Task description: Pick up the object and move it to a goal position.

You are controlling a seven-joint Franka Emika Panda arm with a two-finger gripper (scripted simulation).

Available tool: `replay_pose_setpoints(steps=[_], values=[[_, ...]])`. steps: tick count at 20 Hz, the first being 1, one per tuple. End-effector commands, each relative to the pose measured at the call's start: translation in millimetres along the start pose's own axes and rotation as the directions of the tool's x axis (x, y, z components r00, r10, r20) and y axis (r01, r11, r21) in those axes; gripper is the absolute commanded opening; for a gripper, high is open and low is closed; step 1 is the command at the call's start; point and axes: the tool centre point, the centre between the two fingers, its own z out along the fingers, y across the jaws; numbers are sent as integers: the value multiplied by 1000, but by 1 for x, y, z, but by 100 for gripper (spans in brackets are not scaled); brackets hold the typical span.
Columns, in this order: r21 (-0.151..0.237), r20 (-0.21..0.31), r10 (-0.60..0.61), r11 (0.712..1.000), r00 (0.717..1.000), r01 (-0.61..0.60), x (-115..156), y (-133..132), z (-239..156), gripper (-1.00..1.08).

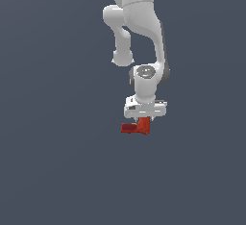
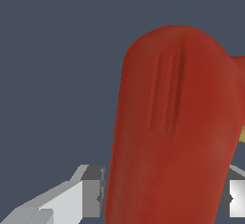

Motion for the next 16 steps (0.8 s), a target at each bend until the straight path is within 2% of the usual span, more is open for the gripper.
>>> replay_pose_setpoints(steps=[1,9,16], values=[[2,-5,-2,1000,1000,2,-4,-17,-9,-100],[2,-6,-1,1000,1000,1,-24,-72,-32,-100],[2,-6,-1,1000,1000,1,-29,-87,-38,-100]])
